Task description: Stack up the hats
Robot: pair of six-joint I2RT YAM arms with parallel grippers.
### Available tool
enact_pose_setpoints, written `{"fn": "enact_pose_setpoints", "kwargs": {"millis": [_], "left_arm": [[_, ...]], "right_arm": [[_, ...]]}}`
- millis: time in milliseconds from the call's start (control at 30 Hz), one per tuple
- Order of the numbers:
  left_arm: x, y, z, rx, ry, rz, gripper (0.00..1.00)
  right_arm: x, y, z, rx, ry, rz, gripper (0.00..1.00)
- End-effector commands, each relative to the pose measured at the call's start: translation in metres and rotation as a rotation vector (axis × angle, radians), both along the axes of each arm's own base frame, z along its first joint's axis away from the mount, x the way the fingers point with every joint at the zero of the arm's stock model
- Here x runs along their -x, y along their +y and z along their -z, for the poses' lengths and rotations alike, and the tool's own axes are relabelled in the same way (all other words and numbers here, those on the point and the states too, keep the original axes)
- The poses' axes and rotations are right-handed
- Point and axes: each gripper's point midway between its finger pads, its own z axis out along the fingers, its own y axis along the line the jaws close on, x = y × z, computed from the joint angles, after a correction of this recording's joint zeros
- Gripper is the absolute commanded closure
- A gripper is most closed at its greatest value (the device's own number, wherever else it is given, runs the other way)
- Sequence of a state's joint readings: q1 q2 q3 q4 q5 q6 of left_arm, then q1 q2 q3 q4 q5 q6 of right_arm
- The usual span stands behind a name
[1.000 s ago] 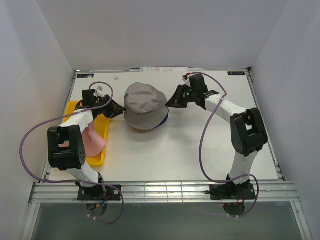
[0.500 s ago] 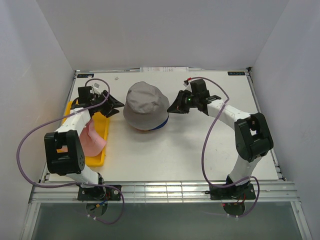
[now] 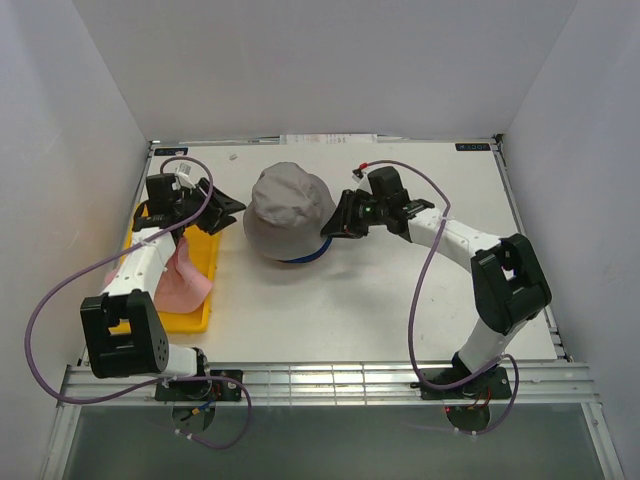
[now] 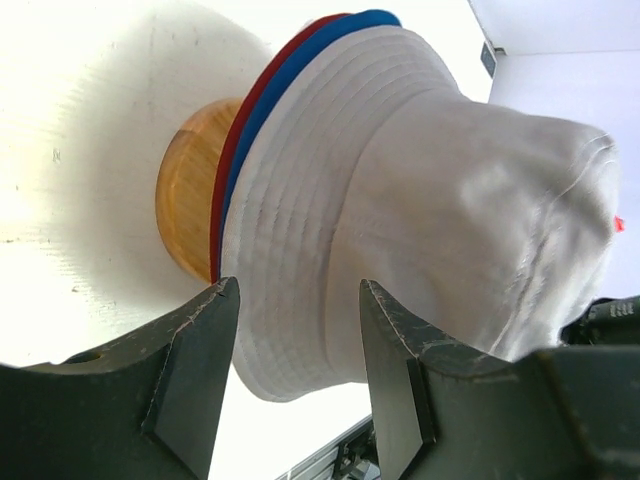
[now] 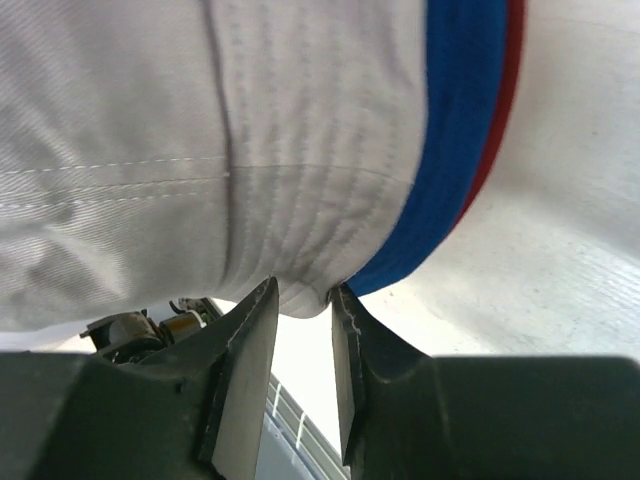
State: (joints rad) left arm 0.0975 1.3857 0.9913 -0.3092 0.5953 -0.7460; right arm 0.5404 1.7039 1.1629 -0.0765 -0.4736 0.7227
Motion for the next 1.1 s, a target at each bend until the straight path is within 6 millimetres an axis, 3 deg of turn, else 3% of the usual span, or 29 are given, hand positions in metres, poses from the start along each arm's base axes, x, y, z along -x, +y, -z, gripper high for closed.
{"fn": "enact_pose_setpoints", "kwargs": {"millis": [0, 267, 433, 667, 800, 1067], "left_arm": [[0.011, -0.002, 0.001, 0.023, 0.013, 0.007, 0.39], [0.027, -0.006, 0.023, 0.045, 0.054, 0.006, 0.38], [0.025, -0.008, 0.024, 0.072, 0.043, 0.006, 0.38], [0.018, -0.011, 0.028, 0.096, 0.048, 0.001, 0.38], [0.016, -0.012, 0.034, 0.11, 0.065, -0.011, 0.38], [0.01, -0.014, 0.043, 0.146, 0.089, -0.036, 0.4]], "right_arm": [[-0.004, 0.006, -0.036, -0.043, -0.132, -0.028, 0.65], [-0.018, -0.026, -0.038, -0.034, -0.129, 0.039, 0.52], [-0.026, -0.03, -0.047, -0.057, -0.137, 0.043, 0.39], [-0.052, -0.04, -0.049, -0.079, -0.147, 0.076, 0.35], [-0.066, -0.033, -0.057, -0.16, -0.159, 0.045, 0.29], [-0.082, -0.016, -0.052, -0.26, -0.114, 0.024, 0.28]]}}
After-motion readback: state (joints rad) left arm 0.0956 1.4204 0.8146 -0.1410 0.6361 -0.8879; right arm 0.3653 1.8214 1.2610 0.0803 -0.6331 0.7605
